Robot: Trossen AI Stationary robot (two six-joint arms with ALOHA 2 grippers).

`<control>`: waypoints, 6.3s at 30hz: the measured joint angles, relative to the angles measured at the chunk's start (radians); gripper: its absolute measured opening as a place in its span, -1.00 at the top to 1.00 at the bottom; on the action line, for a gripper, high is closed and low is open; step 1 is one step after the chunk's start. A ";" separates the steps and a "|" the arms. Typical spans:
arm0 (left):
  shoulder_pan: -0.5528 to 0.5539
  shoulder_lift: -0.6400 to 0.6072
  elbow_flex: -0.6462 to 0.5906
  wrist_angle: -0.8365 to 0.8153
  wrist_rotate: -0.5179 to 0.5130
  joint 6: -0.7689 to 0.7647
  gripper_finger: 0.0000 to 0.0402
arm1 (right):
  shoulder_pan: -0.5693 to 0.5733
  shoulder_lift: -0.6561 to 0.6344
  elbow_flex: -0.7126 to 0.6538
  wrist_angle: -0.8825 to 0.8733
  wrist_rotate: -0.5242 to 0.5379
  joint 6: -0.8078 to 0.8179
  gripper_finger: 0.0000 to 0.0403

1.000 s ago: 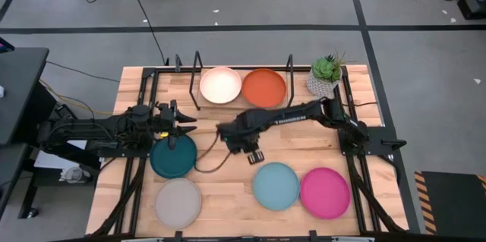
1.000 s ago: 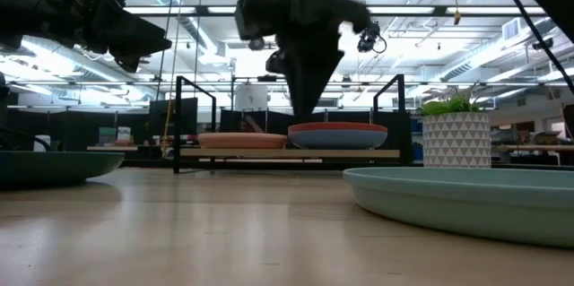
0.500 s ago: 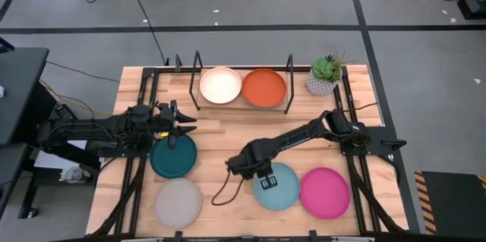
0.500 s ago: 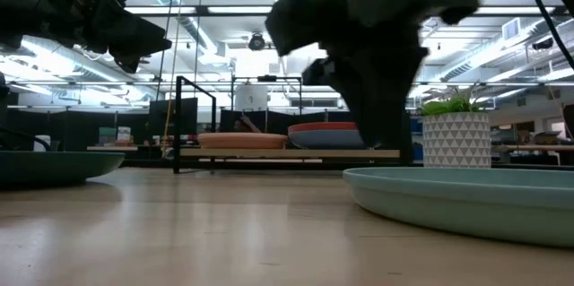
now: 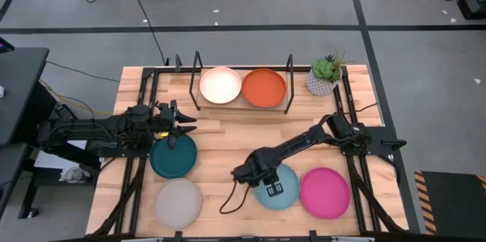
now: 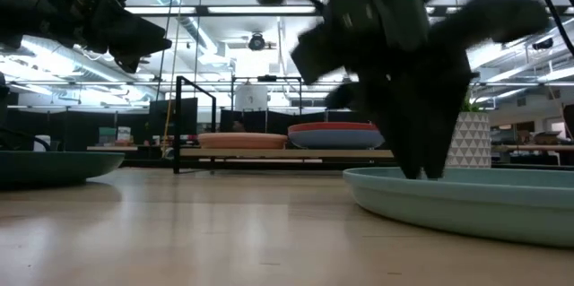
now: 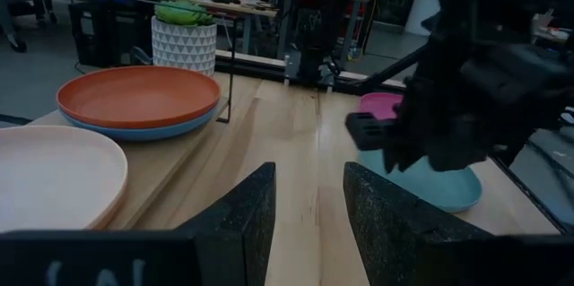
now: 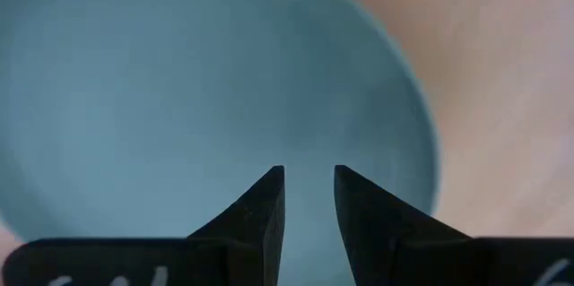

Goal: Place and stack plates onto a shelf
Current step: Stack the light blue plate on top of the light orange plate on the shelf

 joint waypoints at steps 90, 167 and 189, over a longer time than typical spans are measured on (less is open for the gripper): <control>0.000 0.000 0.000 0.023 0.000 0.028 0.30 | 0.157 -0.005 -0.048 -0.118 0.393 -0.017 0.48; 0.000 0.000 0.000 0.022 0.001 0.002 0.30 | -0.596 -0.020 0.289 0.344 0.142 -0.815 0.93; 0.000 0.000 0.000 0.003 0.001 0.000 0.30 | -0.556 -0.027 0.223 0.410 0.308 -0.790 0.59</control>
